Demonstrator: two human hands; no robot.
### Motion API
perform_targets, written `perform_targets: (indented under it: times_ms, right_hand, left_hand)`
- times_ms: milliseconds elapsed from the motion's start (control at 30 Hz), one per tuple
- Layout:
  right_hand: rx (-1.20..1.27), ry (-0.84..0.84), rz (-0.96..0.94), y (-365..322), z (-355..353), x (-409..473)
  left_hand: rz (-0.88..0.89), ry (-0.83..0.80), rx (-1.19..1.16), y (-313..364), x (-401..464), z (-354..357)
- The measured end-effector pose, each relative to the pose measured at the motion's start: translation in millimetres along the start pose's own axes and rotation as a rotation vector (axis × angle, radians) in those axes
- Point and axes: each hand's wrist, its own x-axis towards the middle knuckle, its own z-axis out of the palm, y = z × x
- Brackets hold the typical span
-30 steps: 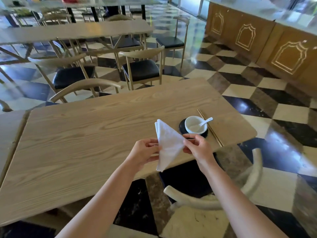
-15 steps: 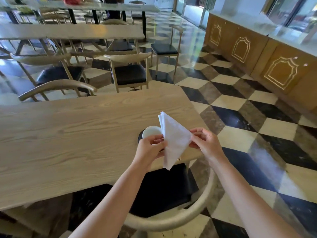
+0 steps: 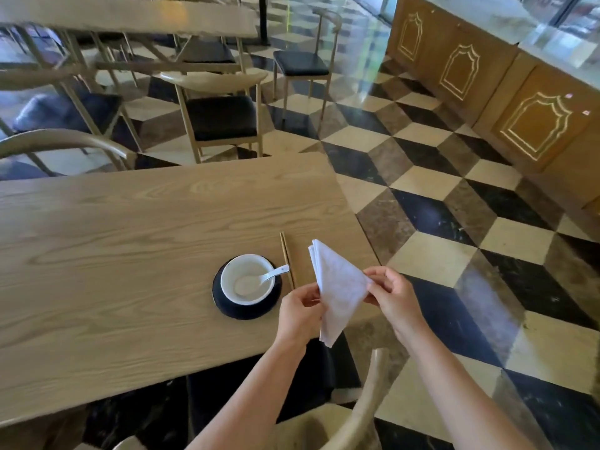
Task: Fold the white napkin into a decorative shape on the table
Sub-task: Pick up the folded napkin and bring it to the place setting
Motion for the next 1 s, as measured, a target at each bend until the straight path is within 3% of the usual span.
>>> perform_targets:
  times_ms: [267, 533, 600, 633, 700, 800, 900, 1000]
  right_hand:
    - [-0.201, -0.185, 0.072, 52.5, -5.5, 95.9]
    - [-0.424, -0.274, 0.023, 85.1, -0.5, 139.3]
    - [-0.493, -0.293, -0.011, 85.7, 0.5, 140.0]
    - [-0.603, -0.288, -0.095, 87.4, -0.3, 140.5]
    - [-0.923, -0.294, -0.441, 95.9, -1.8, 144.5]
    - [-1.205, -0.470, -0.832, 102.3, 2.2, 153.1]
    - [-1.309, -0.621, -0.884, 105.1, 9.1, 167.4]
    - [-1.350, -0.754, -0.872, 108.8, 13.5, 178.6]
  left_hand:
    - [-0.046, 0.297, 0.129, -30.2, 79.1, 44.0]
    - [-0.029, 0.415, 0.271, -61.1, 105.4, 68.8]
    - [0.006, 0.426, 0.408, -67.1, 107.1, 72.7]
    - [0.036, 0.433, 0.502, -72.6, 106.9, 74.5]
    - [0.175, 0.452, 0.782, -86.3, 103.6, 77.6]
    - [0.369, 0.294, 1.106, -104.1, 90.8, 82.8]
    - [0.328, 0.152, 1.210, -120.1, 72.4, 82.3]
    - [0.263, 0.108, 1.324, -131.7, 63.6, 75.9]
